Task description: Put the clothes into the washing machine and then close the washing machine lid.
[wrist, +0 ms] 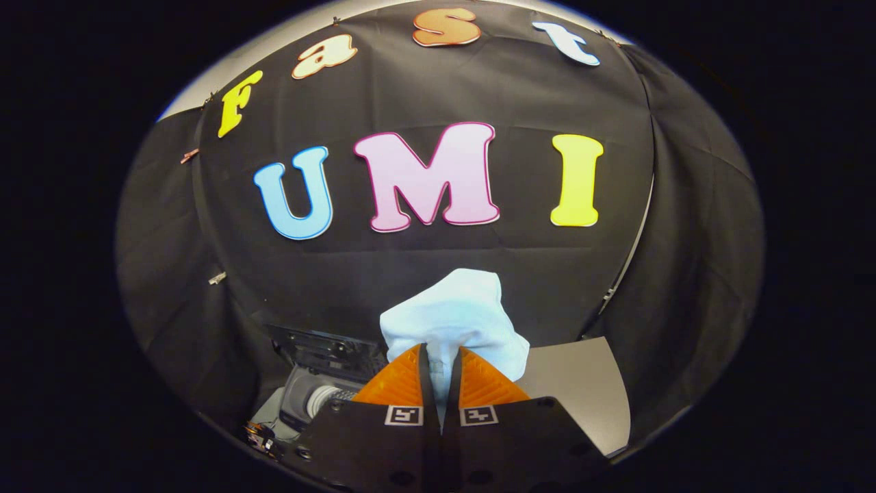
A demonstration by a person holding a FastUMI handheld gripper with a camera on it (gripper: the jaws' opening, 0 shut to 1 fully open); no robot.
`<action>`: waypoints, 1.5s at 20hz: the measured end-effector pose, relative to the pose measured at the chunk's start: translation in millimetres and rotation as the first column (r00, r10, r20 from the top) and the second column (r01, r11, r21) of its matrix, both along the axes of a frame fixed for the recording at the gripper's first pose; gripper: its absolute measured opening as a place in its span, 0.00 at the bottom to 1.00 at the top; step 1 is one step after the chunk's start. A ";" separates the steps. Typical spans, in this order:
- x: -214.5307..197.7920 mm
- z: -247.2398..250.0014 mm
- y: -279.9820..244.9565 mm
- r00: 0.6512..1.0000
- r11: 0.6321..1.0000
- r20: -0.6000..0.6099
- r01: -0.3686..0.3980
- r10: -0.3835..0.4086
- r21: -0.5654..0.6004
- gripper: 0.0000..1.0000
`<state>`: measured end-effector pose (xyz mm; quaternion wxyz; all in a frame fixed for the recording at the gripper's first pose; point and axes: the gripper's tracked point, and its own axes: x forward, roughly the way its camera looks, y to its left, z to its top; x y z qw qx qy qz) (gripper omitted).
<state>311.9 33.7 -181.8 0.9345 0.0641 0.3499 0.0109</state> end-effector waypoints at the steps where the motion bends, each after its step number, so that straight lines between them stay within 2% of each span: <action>1: 0.6 8.9 14.5 1.000 1.000 0.013 -0.012 0.012 -0.005 0.05; 6: -0.3 23.2 108.6 0.993 0.994 0.038 -0.112 0.112 0.002 0.05; 9: -3.3 13.8 167.8 0.983 0.983 0.023 -0.182 0.181 0.026 0.05; 13: -7.2 -7.6 231.9 0.971 0.969 -0.008 -0.236 0.237 0.074 0.05; 17: -12.1 -36.7 276.4 0.961 0.960 -0.049 -0.269 0.273 0.073 0.05; 21: -10.7 -67.6 296.1 0.956 0.960 -0.085 -0.277 0.281 0.051 0.05; 22: -11.7 -73.9 298.9 0.955 0.959 -0.097 -0.278 0.282 0.054 0.10; 24: -15.2 -72.9 304.1 0.954 0.959 -0.099 -0.276 0.282 0.069 0.39; 28: -11.3 -48.4 301.9 0.960 0.960 -0.022 -0.277 0.278 0.038 0.98; 30: -10.9 -49.5 300.7 0.958 0.958 -0.012 -0.285 0.285 0.031 0.99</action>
